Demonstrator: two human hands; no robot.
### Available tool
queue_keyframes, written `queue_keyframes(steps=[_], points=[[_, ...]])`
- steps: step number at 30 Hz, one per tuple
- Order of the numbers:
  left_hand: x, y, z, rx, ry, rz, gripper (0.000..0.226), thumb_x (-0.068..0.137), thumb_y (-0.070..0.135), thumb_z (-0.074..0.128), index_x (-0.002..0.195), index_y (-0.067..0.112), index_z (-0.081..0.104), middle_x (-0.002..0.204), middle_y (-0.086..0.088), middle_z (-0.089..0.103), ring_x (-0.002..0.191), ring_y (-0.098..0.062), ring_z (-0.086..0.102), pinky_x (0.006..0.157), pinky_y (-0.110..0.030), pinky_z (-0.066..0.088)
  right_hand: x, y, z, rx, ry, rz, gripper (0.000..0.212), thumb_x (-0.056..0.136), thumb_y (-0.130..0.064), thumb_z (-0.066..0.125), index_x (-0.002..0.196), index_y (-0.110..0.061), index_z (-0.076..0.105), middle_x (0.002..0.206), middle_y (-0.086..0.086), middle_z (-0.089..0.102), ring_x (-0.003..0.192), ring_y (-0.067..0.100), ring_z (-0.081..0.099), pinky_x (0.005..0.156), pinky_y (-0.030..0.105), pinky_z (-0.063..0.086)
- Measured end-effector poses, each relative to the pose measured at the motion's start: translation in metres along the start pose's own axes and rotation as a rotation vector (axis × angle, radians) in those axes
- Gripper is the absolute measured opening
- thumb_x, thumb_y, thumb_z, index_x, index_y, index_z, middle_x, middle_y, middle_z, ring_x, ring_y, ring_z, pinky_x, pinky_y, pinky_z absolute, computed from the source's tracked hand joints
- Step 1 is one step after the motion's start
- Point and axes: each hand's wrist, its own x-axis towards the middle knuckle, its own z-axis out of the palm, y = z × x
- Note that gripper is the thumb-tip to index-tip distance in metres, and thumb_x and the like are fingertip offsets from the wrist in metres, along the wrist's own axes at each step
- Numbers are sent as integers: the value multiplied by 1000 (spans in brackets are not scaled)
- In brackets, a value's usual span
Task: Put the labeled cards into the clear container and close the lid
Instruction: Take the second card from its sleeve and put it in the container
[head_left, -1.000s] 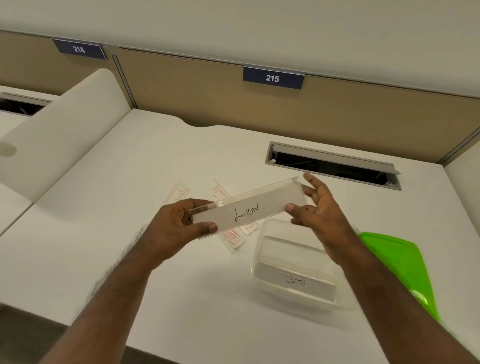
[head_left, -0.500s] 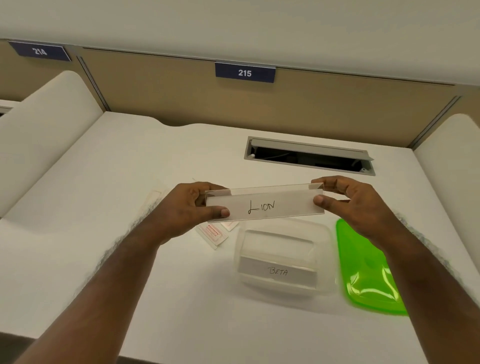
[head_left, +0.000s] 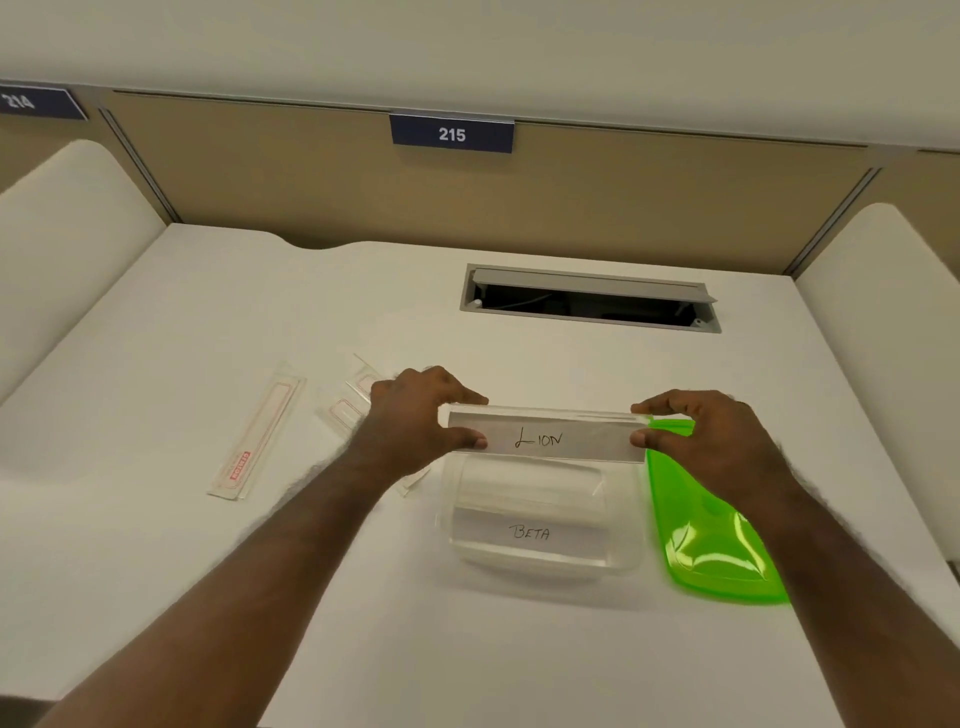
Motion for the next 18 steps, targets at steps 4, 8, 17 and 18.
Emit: queue_keyframes(steps=[4, 8, 17, 18], points=[[4, 7, 30, 302, -21, 56, 50, 68, 64, 70, 114, 43, 66, 112, 17, 65, 106, -16, 51, 82, -35, 23, 0, 17, 22, -216, 15, 6, 22, 69, -47, 77, 90, -42, 72, 103, -13, 69, 106, 17, 56, 89, 38, 41], [5, 11, 53, 490, -73, 111, 48, 73, 56, 71, 115, 34, 67, 109, 10, 71, 104, -20, 54, 88, -39, 29, 0, 26, 47, -483, 16, -69, 22, 68, -49, 75, 86, -38, 74, 96, -11, 65, 96, 21, 54, 76, 37, 33], [-1, 20, 79, 771, -228, 174, 4, 74, 19, 73, 75, 16, 70, 74, 1, 71, 85, -25, 59, 89, -36, 39, -2, 23, 83, -872, -129, -175, 19, 76, -42, 70, 84, -26, 75, 95, 2, 61, 96, 29, 52, 78, 42, 31], [-1, 20, 82, 777, -240, 179, 2, 75, 14, 70, 75, 16, 69, 75, 0, 70, 87, -26, 58, 90, -37, 37, -1, 21, 85, -903, -151, -174, 21, 78, -42, 67, 87, -24, 75, 98, 3, 60, 100, 30, 51, 80, 43, 31]])
